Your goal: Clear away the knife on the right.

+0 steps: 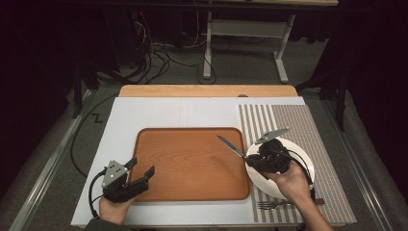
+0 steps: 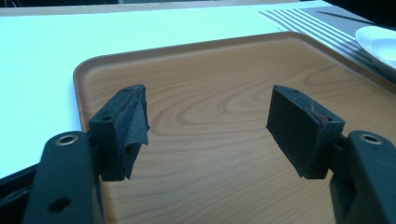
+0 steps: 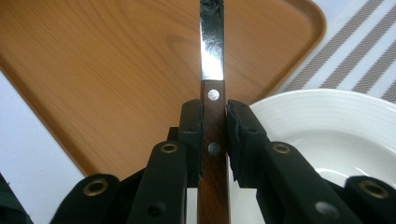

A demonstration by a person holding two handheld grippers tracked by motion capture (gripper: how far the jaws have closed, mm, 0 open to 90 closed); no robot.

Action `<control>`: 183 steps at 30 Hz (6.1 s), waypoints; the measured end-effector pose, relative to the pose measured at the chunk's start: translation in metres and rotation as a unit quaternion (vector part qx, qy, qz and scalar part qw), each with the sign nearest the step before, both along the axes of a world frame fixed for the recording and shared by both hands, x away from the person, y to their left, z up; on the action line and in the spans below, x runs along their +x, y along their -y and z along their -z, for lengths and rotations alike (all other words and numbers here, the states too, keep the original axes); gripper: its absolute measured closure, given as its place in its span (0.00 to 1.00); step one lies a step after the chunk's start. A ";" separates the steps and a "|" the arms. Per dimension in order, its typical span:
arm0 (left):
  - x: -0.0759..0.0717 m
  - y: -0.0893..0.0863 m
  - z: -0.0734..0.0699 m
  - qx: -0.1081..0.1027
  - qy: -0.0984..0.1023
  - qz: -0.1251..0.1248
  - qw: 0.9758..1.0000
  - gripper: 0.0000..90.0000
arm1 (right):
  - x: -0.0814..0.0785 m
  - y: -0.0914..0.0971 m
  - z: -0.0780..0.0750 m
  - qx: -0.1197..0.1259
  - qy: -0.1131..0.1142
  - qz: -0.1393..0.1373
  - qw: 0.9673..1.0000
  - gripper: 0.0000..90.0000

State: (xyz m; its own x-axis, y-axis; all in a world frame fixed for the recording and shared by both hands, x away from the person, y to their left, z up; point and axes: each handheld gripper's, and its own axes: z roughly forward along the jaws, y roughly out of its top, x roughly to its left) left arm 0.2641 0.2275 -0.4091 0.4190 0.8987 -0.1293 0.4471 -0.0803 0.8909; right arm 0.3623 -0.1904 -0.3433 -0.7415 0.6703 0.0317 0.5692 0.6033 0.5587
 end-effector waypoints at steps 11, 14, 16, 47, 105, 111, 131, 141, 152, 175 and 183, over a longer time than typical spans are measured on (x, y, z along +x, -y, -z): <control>0.000 0.000 0.000 0.000 0.000 0.000 1.000 0.33 | -0.002 -0.020 0.014 0.000 -0.015 -0.022 1.000 0.87; 0.000 0.000 0.000 0.000 0.000 0.000 1.000 0.33 | -0.002 -0.026 0.018 -0.012 -0.012 -0.027 0.999 0.87; 0.000 0.000 0.000 0.000 0.000 0.001 1.000 0.33 | -0.003 -0.030 0.020 -0.018 -0.012 -0.029 0.999 0.87; 0.001 0.001 0.000 0.001 -0.002 0.004 1.000 0.33 | -0.009 -0.067 0.056 -0.078 -0.028 -0.055 0.995 0.86; 0.001 0.002 0.001 0.002 -0.004 0.006 1.000 0.33 | -0.004 -0.047 0.053 -0.057 0.011 0.008 0.998 0.65; 0.001 0.002 0.001 0.002 -0.003 0.006 1.000 0.33 | -0.007 -0.044 0.049 -0.042 0.018 0.009 0.999 0.60; 0.001 0.003 0.000 0.004 0.000 0.005 1.000 0.33 | -0.018 -0.012 0.030 0.038 0.072 0.010 0.997 0.58; 0.001 0.003 0.000 0.002 0.001 0.007 1.000 0.33 | -0.026 0.008 0.031 0.059 0.088 0.019 0.994 0.53; 0.001 0.003 0.000 0.000 0.002 0.008 1.000 0.33 | -0.034 0.030 0.033 0.078 0.100 0.027 0.992 0.49; -0.003 0.003 -0.002 -0.004 0.008 0.005 1.000 0.33 | -0.053 0.078 0.036 0.129 0.129 0.059 0.981 0.42; -0.003 0.001 -0.002 -0.005 0.008 0.002 1.000 0.33 | -0.057 0.093 0.040 0.152 0.135 0.075 0.976 0.39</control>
State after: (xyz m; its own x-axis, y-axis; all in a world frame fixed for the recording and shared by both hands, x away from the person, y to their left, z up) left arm 0.2616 0.2261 -0.4074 0.4246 0.8957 -0.1319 0.4319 -0.0724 0.8990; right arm 0.3052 -0.2830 -0.3829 -0.6444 0.7622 0.0624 0.4452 0.3075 0.8410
